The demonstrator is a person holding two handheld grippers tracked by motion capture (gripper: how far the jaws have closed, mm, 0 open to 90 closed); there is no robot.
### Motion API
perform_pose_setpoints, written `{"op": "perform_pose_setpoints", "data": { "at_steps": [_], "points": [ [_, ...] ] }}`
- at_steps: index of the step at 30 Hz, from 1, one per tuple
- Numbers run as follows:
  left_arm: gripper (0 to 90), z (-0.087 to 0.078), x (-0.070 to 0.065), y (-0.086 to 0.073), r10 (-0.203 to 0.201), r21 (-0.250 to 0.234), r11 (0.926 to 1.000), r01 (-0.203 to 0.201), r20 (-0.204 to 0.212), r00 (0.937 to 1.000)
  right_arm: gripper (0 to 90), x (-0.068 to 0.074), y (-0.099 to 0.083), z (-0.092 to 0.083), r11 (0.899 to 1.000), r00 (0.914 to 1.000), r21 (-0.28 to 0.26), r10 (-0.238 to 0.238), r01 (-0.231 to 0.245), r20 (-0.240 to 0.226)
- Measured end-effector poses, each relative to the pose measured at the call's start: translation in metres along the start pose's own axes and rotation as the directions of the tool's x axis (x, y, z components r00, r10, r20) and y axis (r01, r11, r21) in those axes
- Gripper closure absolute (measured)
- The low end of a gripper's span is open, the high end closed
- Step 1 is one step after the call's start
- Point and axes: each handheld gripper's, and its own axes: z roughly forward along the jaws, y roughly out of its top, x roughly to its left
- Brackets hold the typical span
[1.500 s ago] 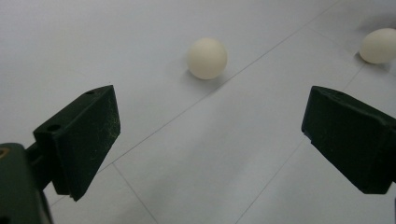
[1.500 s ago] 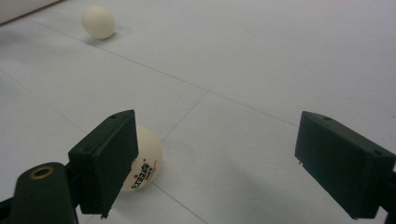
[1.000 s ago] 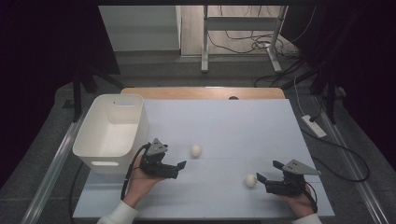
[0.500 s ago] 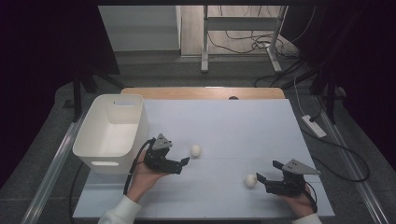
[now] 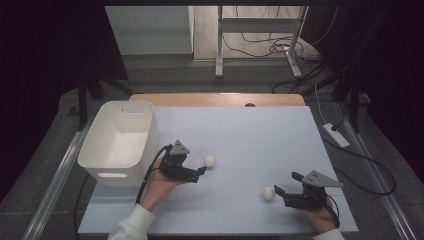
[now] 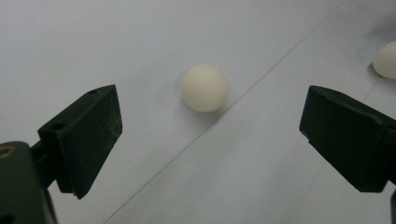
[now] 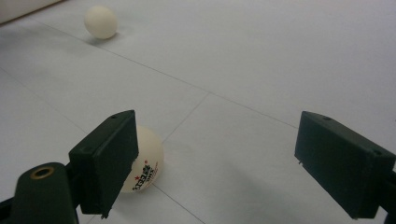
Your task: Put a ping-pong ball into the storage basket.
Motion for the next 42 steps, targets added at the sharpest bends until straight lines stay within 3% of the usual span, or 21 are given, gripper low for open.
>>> {"op": "perform_pose_setpoints", "data": {
  "at_steps": [11, 31, 42],
  "points": [
    [6.8, 0.021, 0.002, 0.006, 0.003, 0.069, 0.9976, -0.004, 0.021, 0.9998, 13.5, 0.0, 0.0, 0.001, 1.0, 1.0, 0.001, 0.001, -0.001, -0.004],
    [7.2, 0.046, 0.006, 0.014, 0.008, 0.124, 0.9922, -0.014, 0.047, 0.9989, 13.5, -0.001, 0.0, 0.001, 1.0, 1.0, 0.003, 0.001, -0.001, -0.004],
    [7.4, 0.057, 0.005, 0.019, 0.037, 0.152, 0.9876, -0.041, 0.027, 0.9989, 13.5, -0.002, 0.0, 0.001, 1.0, 0.9998, -0.002, 0.016, -0.016, -0.013]
  ]
}}
